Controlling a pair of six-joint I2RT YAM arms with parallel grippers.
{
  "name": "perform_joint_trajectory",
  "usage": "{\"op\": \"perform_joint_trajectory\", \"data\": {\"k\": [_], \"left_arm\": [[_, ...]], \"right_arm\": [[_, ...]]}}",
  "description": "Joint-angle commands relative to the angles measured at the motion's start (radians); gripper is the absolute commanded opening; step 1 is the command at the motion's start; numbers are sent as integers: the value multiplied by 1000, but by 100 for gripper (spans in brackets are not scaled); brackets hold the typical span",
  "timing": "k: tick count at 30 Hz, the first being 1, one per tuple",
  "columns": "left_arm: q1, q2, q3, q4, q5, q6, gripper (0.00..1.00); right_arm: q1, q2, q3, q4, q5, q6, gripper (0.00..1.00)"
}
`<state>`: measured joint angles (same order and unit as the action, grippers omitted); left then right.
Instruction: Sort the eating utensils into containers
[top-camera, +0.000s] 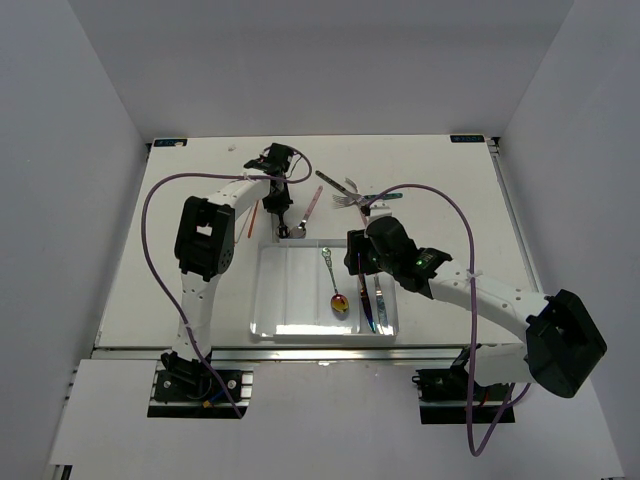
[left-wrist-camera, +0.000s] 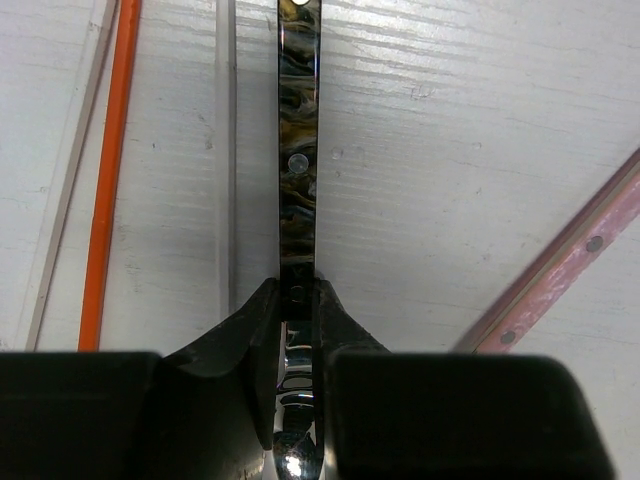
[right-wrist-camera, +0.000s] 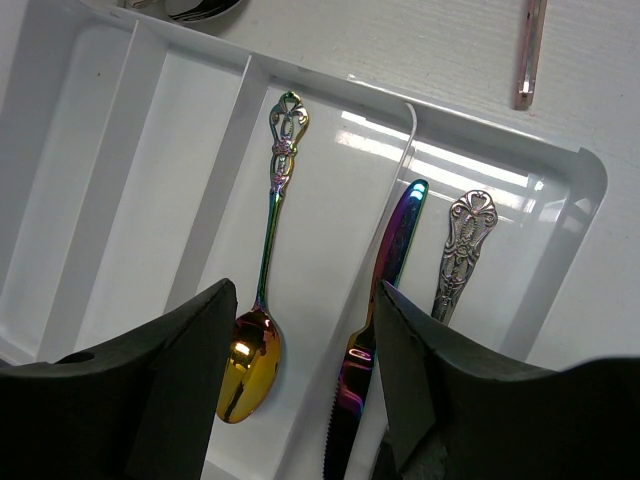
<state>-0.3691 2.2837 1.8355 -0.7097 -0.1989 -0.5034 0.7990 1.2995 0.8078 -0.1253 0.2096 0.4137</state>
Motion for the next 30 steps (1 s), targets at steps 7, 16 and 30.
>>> {"op": "perform_joint_trajectory", "data": {"k": [7,16,30], "left_arm": [[-30,-274,-85,201,-16,0,0],[-42,-493,-277,381,-7,-27,0],[-379,-696,-626,430,-123,-334,0]], "right_arm": [[-23,-23,8,41,-7,2,61],[-37,-45,-15,52,1,4,60],[-132,-281,-4,-53,114,-9,83]]}}
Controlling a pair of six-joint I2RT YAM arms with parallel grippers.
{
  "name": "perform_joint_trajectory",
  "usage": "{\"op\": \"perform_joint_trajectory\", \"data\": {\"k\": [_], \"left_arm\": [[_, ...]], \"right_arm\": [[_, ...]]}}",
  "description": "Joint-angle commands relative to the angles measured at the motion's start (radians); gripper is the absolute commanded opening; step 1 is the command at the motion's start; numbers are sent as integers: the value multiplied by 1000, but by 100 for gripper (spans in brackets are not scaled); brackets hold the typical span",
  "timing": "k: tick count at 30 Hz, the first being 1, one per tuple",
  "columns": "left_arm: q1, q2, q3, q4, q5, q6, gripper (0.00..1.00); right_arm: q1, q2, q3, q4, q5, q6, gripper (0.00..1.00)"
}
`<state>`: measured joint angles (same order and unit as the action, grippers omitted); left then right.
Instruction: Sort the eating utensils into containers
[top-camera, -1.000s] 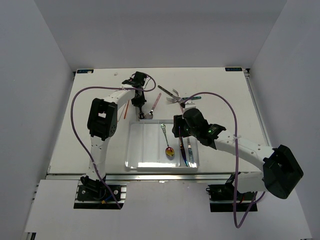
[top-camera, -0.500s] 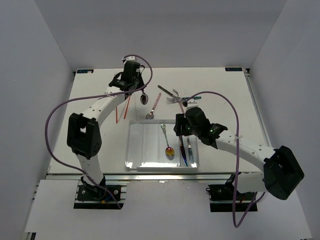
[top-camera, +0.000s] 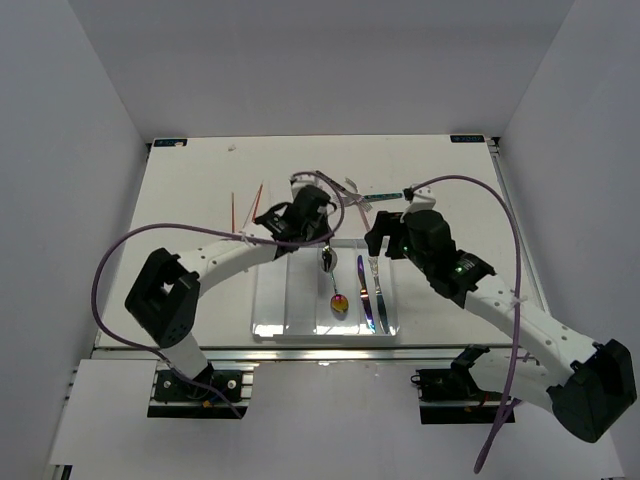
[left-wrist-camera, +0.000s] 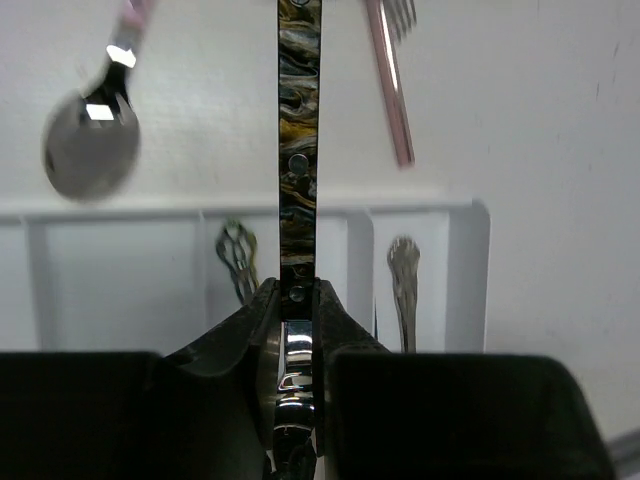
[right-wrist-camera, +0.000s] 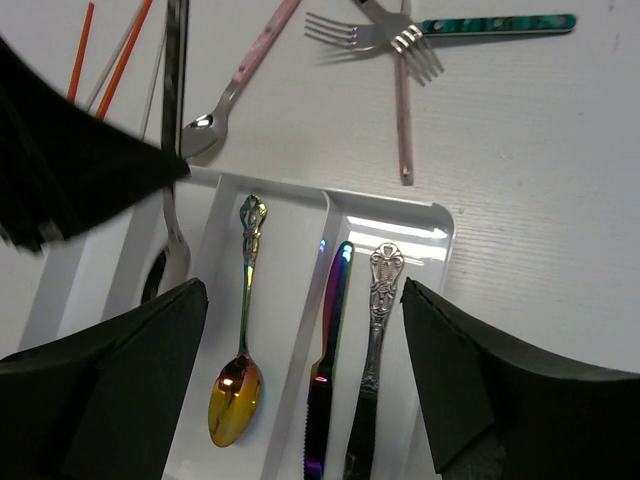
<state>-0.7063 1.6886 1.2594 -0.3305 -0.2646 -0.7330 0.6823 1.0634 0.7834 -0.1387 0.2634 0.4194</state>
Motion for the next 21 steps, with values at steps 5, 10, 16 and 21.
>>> {"op": "perform_joint_trajectory", "data": {"k": [5,10,16,21], "left_arm": [[-140,-141,-153,111,-74,-187,0],[-194,-84,-160,113,-49,-164,0],[-206,-61,-212,114,-22,-184,0],[-217,-66,-230,107,-24,-186,12]], "right_arm": [[-36,-95,10,-62,71,-27,86],[-41,-95,-3,-73,56,-27,86],[-43,-97,-13,-71,51,-28,87],[-43,-92,-9,-68,45,-34,87]]}}
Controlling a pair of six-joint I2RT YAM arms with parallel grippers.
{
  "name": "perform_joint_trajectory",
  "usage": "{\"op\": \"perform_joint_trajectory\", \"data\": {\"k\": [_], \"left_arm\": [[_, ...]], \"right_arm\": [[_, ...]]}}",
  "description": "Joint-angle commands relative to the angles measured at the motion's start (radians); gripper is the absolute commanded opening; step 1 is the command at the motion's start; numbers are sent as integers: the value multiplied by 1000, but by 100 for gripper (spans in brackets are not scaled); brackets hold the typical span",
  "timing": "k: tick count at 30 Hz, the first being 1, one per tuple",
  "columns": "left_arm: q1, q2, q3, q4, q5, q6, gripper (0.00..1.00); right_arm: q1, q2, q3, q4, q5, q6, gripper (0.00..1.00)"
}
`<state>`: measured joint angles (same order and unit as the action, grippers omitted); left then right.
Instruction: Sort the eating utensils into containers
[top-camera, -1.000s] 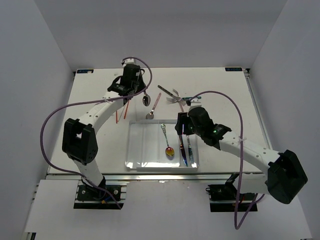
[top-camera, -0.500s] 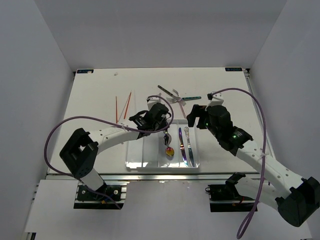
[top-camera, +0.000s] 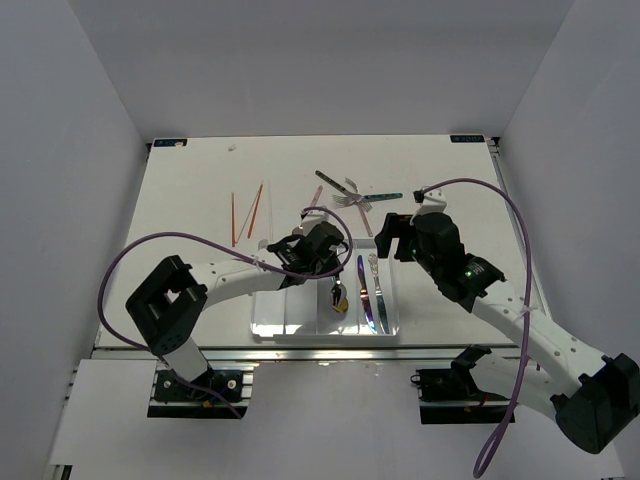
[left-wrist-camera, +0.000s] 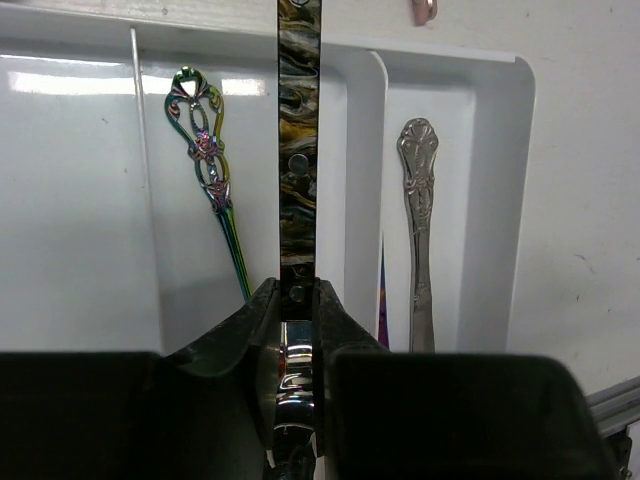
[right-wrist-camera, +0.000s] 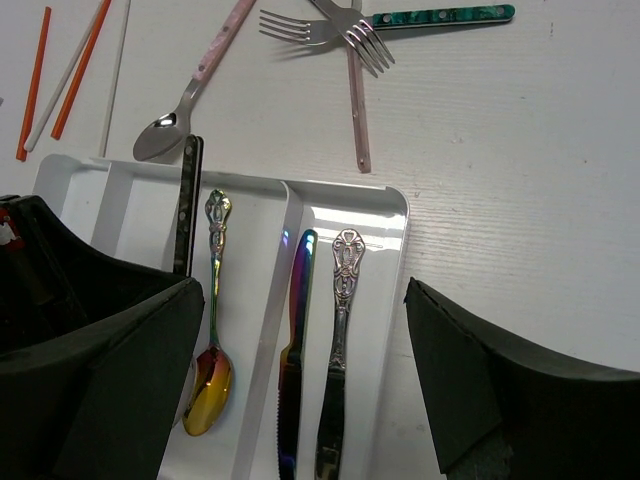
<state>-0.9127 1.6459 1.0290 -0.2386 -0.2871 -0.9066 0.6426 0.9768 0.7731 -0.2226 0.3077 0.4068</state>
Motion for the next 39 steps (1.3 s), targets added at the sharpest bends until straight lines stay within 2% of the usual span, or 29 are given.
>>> {"op": "perform_joint_trajectory", "data": {"k": [1,3,4,5,8,10,15,17,20,23,27,28,31,39], "left_arm": [[-12,-24,0,10,-6,-6,21],[-14,-23,2,-5,-3,-3,34],[-15,-31,0,-7,8,5,52],[-17,-35,0,-16,5,5,60],[-31,-76,6,-30,-13,20,75],[-34,-96,11,-37,-24,34,79],[-23,-112,118,-178,-199,92,88],[13,-101,187,-238,-240,126,98],[61,-81,236,-231,-259,176,98],[71,-29,264,-182,-199,219,90],[71,64,292,-84,-74,302,73],[71,107,301,-82,-49,336,63],[72,155,307,-59,-26,380,48],[89,222,275,-44,-35,373,50]], "right_arm": [[-4,-3,3,16,-1,-20,87],[-4,-1,3,16,-1,-22,87],[-3,-1,2,16,1,-22,87],[-4,-1,2,19,2,-22,87],[-3,3,0,22,8,-25,87],[-3,10,2,22,11,-26,87],[-7,23,0,35,2,-28,87],[-11,28,-5,46,-8,-29,87],[-20,42,-14,61,-30,-29,87],[-26,48,-24,74,-44,-29,87],[-35,49,-34,81,-56,-31,86],[-35,48,-35,80,-58,-31,86],[-41,37,-44,77,-55,-42,86],[-57,17,-58,77,-67,-51,86]]}}
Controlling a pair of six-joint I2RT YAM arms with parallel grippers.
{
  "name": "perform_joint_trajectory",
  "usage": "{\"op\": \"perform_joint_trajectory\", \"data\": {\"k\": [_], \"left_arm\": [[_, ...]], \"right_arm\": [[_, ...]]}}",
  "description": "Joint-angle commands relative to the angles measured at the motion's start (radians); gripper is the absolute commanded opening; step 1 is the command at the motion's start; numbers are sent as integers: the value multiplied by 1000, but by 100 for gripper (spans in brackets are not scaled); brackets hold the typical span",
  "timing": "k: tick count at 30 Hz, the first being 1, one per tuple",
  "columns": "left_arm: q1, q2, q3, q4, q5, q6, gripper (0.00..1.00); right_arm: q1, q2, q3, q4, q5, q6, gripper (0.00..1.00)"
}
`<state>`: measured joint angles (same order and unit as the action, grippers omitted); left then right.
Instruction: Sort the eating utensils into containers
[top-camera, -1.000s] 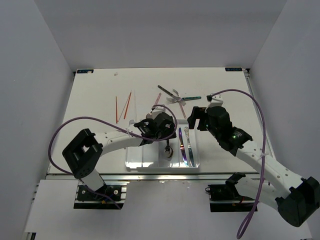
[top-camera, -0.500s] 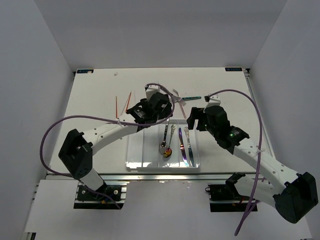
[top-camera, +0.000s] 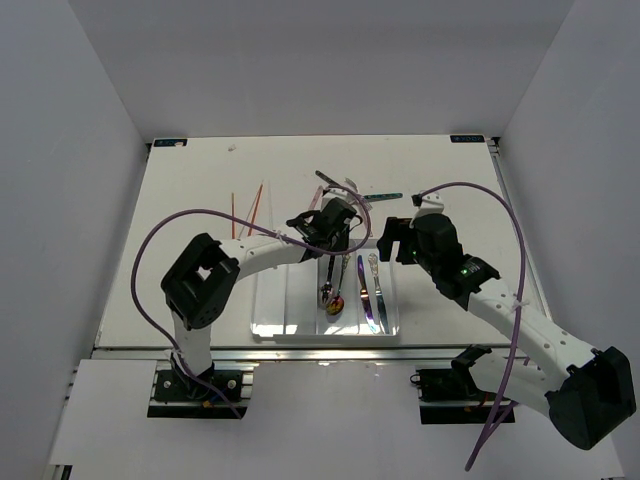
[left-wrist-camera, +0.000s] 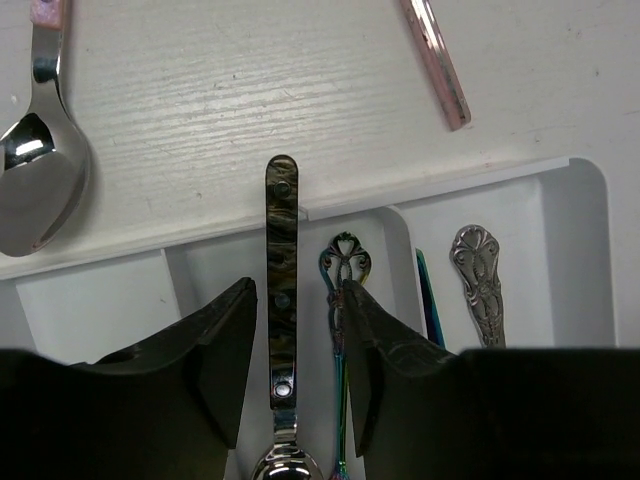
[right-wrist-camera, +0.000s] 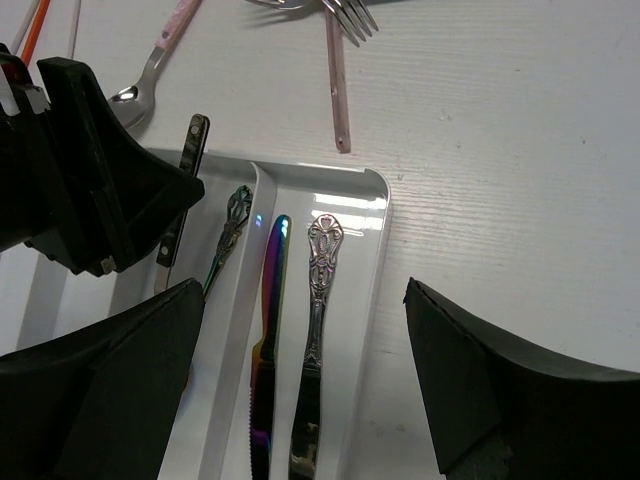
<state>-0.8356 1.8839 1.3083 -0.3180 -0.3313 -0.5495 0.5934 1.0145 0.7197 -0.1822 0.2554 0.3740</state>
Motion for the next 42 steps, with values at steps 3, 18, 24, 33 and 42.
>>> {"op": "perform_joint_trajectory", "data": {"k": [3,18,24,33,42], "left_arm": [[16,-2,-24,46,12,14,50],[23,-63,-107,77,66,-32,20],[13,-135,-132,33,63,-93,17],[-22,-131,-126,-7,77,-156,16],[-48,-106,-139,-36,66,-193,20]], "right_arm": [[-7,-16,-5,39,-25,-23,86],[-7,-13,-2,38,-22,-23,85],[-7,-5,0,44,-34,-18,85],[-9,7,-2,50,-53,-12,85],[-7,7,-2,44,-51,-18,85]]}}
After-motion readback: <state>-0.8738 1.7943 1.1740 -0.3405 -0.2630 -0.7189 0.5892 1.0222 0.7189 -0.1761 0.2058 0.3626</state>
